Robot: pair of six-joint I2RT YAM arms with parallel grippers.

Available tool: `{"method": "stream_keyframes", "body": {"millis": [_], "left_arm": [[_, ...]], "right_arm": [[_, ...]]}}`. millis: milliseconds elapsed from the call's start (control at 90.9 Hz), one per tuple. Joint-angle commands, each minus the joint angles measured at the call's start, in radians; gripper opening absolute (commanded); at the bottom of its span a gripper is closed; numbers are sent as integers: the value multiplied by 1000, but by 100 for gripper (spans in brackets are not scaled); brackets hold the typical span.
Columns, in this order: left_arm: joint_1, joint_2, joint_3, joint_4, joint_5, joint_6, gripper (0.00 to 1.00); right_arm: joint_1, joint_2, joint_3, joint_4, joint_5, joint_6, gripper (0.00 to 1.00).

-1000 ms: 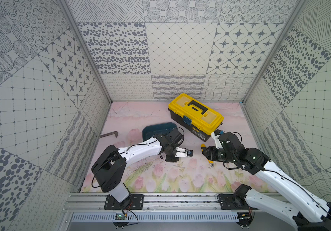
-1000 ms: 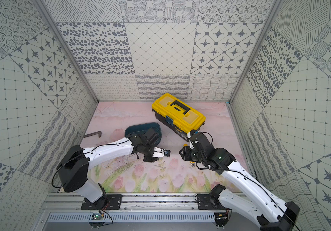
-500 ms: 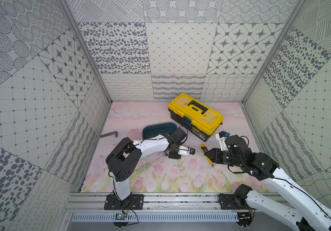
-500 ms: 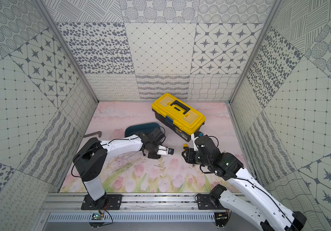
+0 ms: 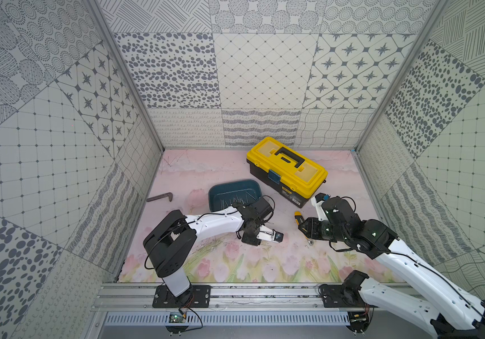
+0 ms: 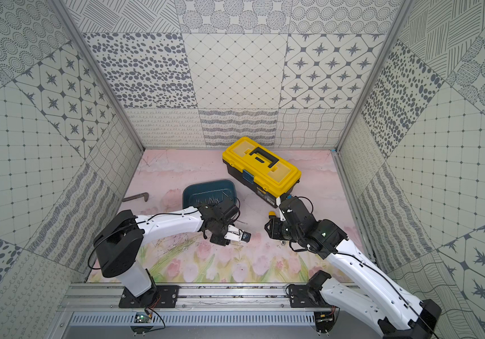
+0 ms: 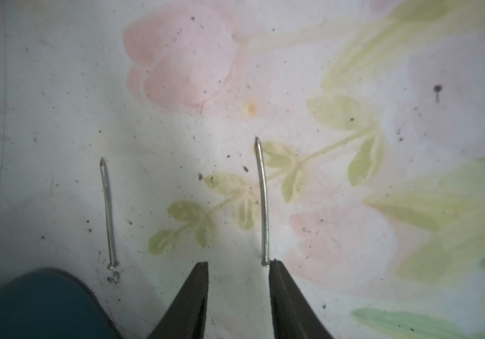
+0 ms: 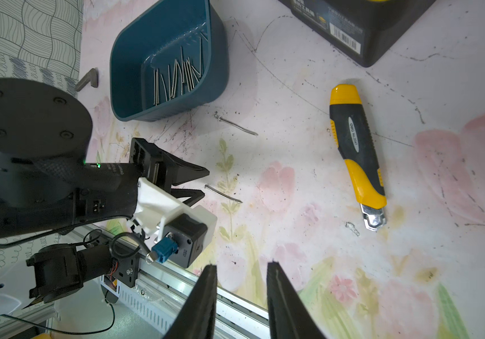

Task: Put the nails on the desktop into the storage box
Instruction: Pick up the nail from the center of the board.

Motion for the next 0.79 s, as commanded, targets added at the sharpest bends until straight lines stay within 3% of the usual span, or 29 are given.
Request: {"method": "stream_keyframes", "body": {"millis": [0,253,781], "left_arm": [[-16,-31,-38,-39,-6,-22,38],[-20,-36,-62,-31,-19,-21,38],[-37,91,8,-61,-64,-76,33]], "right_arm": [[-5,10,-6,58,-9,-9,34],[-5,53,0,98,-30,-7,35],[-6,43,5,103,-24,-3,36]]}}
